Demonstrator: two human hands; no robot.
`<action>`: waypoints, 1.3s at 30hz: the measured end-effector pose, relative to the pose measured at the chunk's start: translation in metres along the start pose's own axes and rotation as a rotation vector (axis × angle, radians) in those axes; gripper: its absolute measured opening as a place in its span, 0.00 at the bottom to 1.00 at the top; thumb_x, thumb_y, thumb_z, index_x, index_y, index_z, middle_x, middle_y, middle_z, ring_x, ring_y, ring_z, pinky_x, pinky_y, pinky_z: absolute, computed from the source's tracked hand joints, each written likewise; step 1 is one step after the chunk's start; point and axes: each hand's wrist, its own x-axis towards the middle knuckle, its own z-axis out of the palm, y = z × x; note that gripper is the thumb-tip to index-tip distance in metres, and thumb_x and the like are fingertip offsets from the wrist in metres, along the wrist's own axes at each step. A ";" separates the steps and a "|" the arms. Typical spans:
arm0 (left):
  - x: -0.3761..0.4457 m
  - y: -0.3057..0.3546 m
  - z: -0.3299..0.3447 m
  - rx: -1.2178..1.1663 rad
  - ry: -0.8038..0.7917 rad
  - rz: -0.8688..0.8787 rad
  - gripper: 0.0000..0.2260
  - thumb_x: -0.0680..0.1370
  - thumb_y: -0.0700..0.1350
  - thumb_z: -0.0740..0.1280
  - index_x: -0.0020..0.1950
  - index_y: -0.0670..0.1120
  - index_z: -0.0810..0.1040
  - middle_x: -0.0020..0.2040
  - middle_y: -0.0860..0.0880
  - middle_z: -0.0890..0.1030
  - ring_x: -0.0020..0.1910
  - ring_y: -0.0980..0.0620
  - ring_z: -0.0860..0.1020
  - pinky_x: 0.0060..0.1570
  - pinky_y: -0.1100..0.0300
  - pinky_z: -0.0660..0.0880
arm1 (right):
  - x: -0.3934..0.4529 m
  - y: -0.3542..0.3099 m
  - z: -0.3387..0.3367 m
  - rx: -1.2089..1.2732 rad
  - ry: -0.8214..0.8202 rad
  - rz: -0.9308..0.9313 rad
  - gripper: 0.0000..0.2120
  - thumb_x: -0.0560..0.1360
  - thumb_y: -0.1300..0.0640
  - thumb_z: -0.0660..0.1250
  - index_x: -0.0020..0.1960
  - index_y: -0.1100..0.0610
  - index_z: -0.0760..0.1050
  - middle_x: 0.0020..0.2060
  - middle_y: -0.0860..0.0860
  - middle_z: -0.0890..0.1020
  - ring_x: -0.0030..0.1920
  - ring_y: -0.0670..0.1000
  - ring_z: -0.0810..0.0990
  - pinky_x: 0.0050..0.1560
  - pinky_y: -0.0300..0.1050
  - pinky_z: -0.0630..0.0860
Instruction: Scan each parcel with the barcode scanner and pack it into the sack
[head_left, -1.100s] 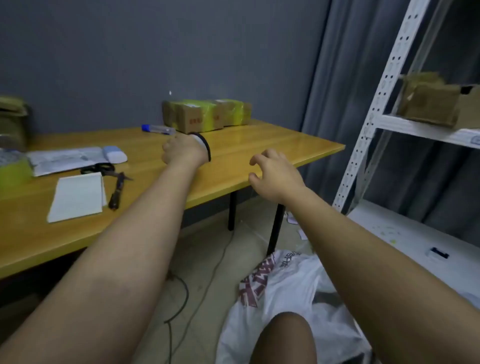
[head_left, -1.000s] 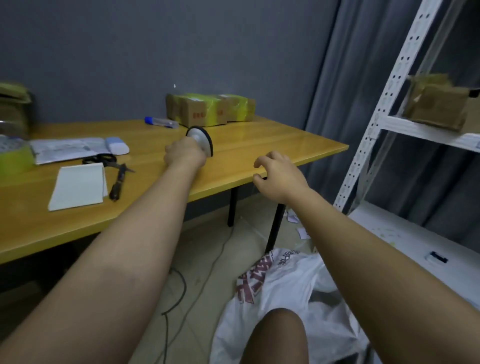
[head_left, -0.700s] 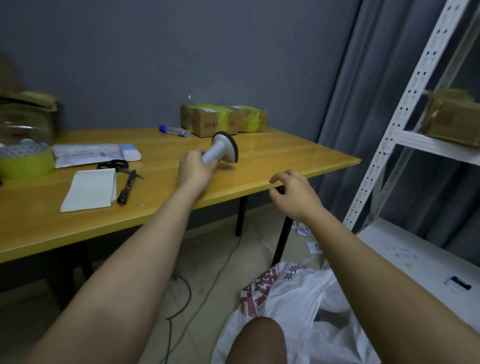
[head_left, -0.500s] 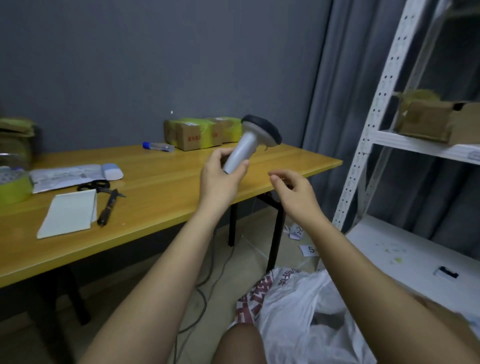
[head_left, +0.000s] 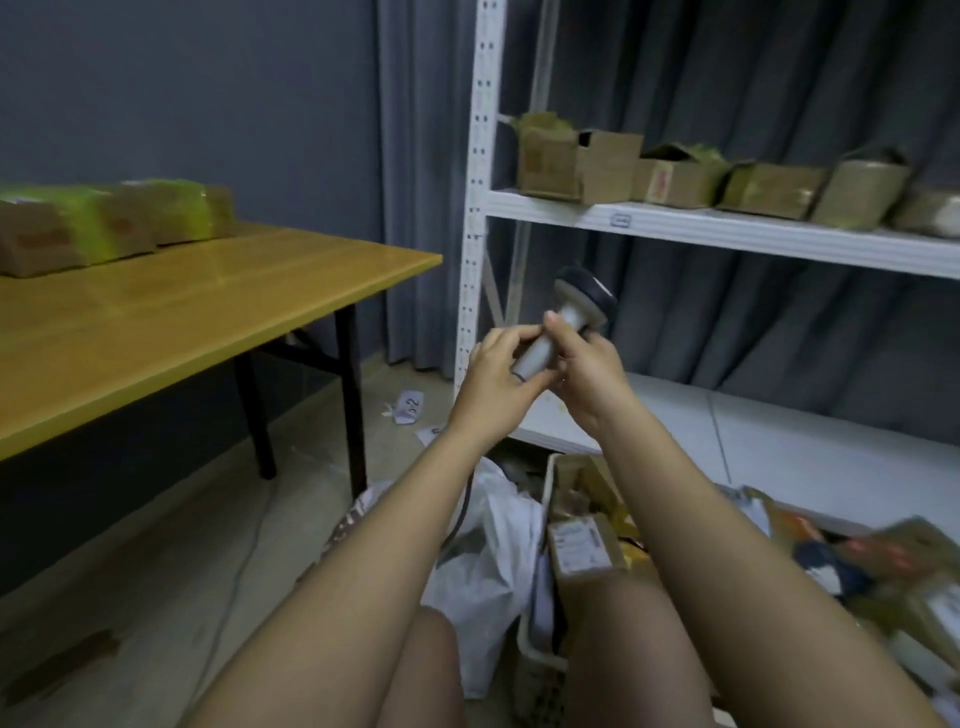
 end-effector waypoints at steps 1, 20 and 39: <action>0.002 -0.003 0.011 -0.006 -0.072 -0.018 0.19 0.74 0.42 0.72 0.65 0.47 0.75 0.57 0.50 0.75 0.57 0.52 0.75 0.59 0.53 0.74 | 0.005 0.004 -0.014 0.003 0.025 0.009 0.15 0.79 0.57 0.66 0.62 0.63 0.71 0.51 0.60 0.82 0.47 0.54 0.84 0.38 0.44 0.80; -0.077 -0.170 0.129 0.030 -0.273 -0.721 0.14 0.79 0.43 0.66 0.63 0.41 0.75 0.62 0.44 0.77 0.61 0.46 0.75 0.57 0.60 0.69 | -0.018 0.170 -0.181 -0.492 0.346 0.311 0.14 0.76 0.55 0.70 0.59 0.55 0.73 0.46 0.50 0.80 0.46 0.50 0.79 0.41 0.42 0.75; -0.109 -0.215 0.192 0.044 -0.366 -0.813 0.15 0.78 0.51 0.68 0.57 0.42 0.74 0.53 0.48 0.77 0.51 0.50 0.77 0.51 0.56 0.74 | 0.011 0.214 -0.200 -0.747 0.568 0.264 0.10 0.73 0.54 0.71 0.52 0.50 0.72 0.41 0.46 0.78 0.42 0.46 0.78 0.43 0.44 0.73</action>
